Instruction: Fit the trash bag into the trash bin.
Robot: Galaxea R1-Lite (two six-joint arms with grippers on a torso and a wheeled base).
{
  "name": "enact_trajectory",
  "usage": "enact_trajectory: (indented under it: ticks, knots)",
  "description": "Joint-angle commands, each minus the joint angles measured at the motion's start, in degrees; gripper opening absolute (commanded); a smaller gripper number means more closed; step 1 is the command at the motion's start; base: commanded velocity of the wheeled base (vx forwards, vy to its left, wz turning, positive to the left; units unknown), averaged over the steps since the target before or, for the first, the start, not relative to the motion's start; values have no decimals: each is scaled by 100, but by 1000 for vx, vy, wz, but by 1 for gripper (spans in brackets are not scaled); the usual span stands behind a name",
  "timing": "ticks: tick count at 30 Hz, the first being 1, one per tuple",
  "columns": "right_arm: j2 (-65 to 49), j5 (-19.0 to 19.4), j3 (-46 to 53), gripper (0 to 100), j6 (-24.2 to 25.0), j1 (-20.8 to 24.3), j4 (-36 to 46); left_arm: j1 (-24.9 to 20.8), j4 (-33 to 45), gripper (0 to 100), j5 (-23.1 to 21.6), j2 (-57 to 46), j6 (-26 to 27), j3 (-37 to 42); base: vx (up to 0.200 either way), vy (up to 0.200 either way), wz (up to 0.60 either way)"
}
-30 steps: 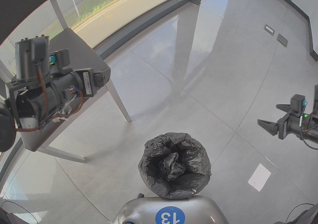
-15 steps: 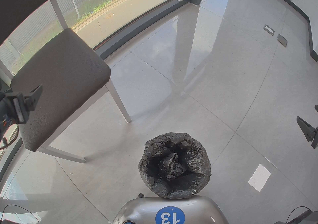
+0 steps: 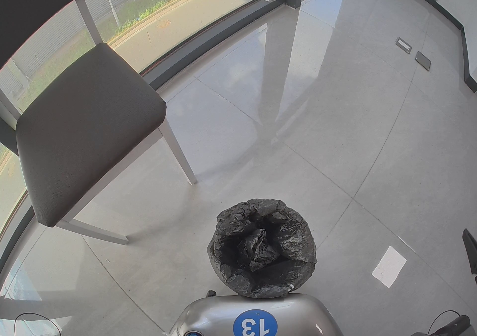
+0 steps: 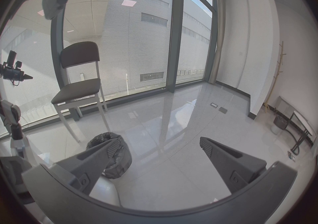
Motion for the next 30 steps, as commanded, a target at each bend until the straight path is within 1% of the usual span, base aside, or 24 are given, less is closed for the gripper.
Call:
enact_trajectory:
  ticks: [1,3,5,7,8,9,10,13,14,15,17,18,19,20,21,22,23,24,28,30]
  knots:
    - [-1797,-6,606,100,132,293,653,715,1004,100,4,-2024,-225,655,0,0,0]
    - [-1824,3,809,100,27,293,504,715,978,100,-40,-1962,-717,620,0,0,0]
    - [-1815,30,914,100,-53,293,301,715,969,100,-101,-1971,-770,620,0,0,0]
    - [-1824,267,1397,100,-44,302,-129,715,969,100,-286,-1971,-805,743,0,0,0]
    - [-1824,320,1635,100,-53,302,-296,715,960,100,-356,-1971,-797,831,0,0,0]
    - [-1824,320,1670,100,-53,302,-331,715,951,100,-374,-1971,-797,840,0,0,0]
    - [-1824,276,1679,100,-9,302,-331,715,942,100,-602,-1971,-814,1007,0,0,0]
    - [-1824,197,1679,100,-17,302,-24,715,687,100,-910,-1971,-823,1472,0,0,0]
    - [-1824,21,1679,100,-26,302,91,715,468,100,-998,-1971,-805,1674,0,0,0]
    - [-1815,-260,1679,100,-26,293,117,715,257,100,-1130,-1971,-797,1903,0,0,0]
    - [-1806,-1069,1679,100,-53,302,99,715,-271,100,-1499,-1971,-753,2448,0,0,0]
    - [-1806,-1069,1679,100,-53,302,99,715,-271,100,-1499,-1971,-753,2448,0,0,0]
    - [-1815,-1640,1679,100,-88,302,99,715,-903,100,-1894,-1971,-709,2993,0,0,0]
    - [-1806,-1693,1679,100,-97,293,99,715,-1123,100,-2044,-1971,-630,3204,0,0,0]
    - [-1806,-1684,1679,100,-88,302,99,706,-1413,100,-2290,-1971,-515,3327,0,0,0]
    - [-1815,-1684,1679,100,-70,302,99,706,-1439,100,-2316,-1971,-489,3327,0,0,0]
    - [-1806,-1684,1679,100,-53,302,108,706,-1457,100,-2650,-1971,-366,3327,0,0,0]
    - [-1806,-1684,1679,100,-44,302,108,706,-1387,100,-2887,-1971,-366,3318,0,0,0]
    - [-1806,-1684,1679,100,-44,293,108,679,-1123,100,-4206,-1962,-436,3300,0,0,0]
    - [-1806,-1676,1679,100,-88,302,99,627,-1114,100,-4390,-1954,-427,3327,0,0,0]
